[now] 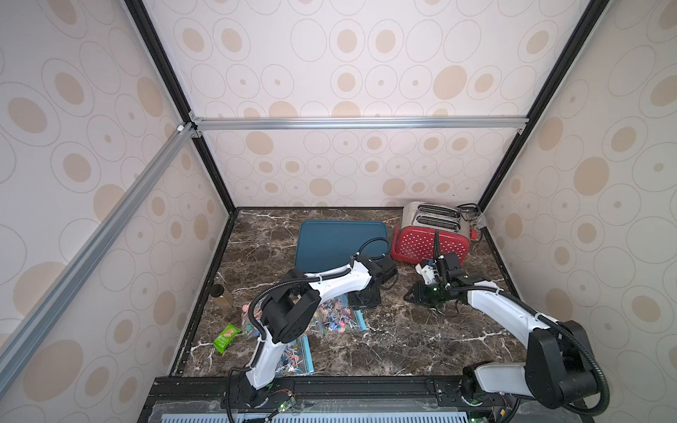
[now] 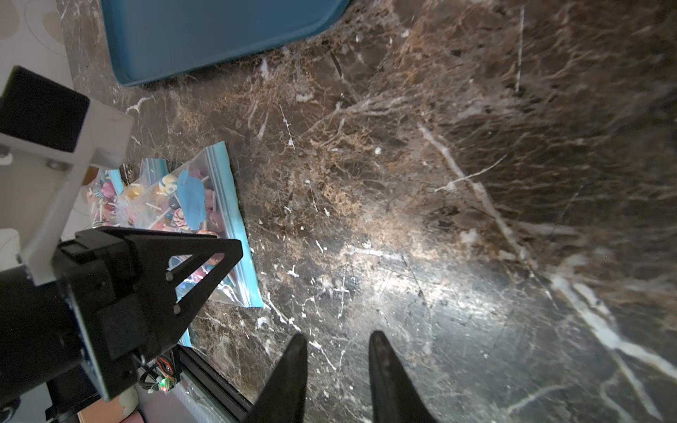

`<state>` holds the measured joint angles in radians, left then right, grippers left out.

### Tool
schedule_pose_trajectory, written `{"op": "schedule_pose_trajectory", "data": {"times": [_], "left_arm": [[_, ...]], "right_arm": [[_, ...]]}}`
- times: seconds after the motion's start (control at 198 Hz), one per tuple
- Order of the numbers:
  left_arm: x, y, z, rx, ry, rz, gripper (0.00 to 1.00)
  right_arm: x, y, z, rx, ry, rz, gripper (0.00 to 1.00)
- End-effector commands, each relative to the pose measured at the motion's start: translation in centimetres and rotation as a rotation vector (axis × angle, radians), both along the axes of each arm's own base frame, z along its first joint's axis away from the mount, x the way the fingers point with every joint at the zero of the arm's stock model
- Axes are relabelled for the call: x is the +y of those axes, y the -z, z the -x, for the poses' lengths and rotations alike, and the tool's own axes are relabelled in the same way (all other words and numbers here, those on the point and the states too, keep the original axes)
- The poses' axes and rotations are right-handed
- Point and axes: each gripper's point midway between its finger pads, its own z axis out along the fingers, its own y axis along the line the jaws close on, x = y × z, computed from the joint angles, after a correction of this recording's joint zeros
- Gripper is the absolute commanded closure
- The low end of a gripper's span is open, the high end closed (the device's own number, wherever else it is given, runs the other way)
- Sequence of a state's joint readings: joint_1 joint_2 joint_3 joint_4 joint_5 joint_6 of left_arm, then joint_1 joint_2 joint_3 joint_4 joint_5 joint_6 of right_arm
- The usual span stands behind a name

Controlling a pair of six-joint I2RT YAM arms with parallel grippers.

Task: Pour candies out of the ziploc bag
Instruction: Open the ziploc bag at the center of the board.

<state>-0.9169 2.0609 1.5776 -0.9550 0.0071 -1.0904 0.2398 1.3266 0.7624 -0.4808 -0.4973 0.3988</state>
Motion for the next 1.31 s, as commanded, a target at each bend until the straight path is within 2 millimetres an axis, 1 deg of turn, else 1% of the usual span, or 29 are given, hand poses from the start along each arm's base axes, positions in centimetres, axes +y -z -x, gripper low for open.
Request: {"op": "schedule_pose_trajectory", "data": {"times": [0.0,0.207,0.479,0.656,0.827,1.004,1.301], "left_arm": [[1.3,0.8,0.1,-0.015,-0.061,-0.067,0.65],[2.4,1.8,0.3,-0.012,-0.08,-0.112,0.68],[1.9,2.5,0.1,-0.016,-0.075,-0.103,0.69],[2.2,2.9,0.4,-0.003,-0.078,-0.111,0.71],[2.7,3.3,0.8,0.004,-0.085,-0.125,0.76],[3.1,3.3,0.9,0.0,-0.089,-0.133,0.82],[3.5,3.2,1.0,-0.007,-0.092,-0.136,0.94]], "right_arm": [[0.0,0.4,0.3,0.003,-0.016,-0.014,0.68],[-0.1,0.6,0.3,0.007,-0.01,-0.012,0.68],[-0.4,0.8,0.2,0.011,-0.002,-0.008,0.67],[-0.5,0.9,0.2,0.012,-0.001,-0.009,0.67],[-0.6,0.9,0.2,0.012,0.001,-0.009,0.67],[-0.7,1.0,0.3,0.015,0.004,-0.01,0.67],[-0.9,0.9,0.5,0.016,0.006,-0.011,0.67]]}}
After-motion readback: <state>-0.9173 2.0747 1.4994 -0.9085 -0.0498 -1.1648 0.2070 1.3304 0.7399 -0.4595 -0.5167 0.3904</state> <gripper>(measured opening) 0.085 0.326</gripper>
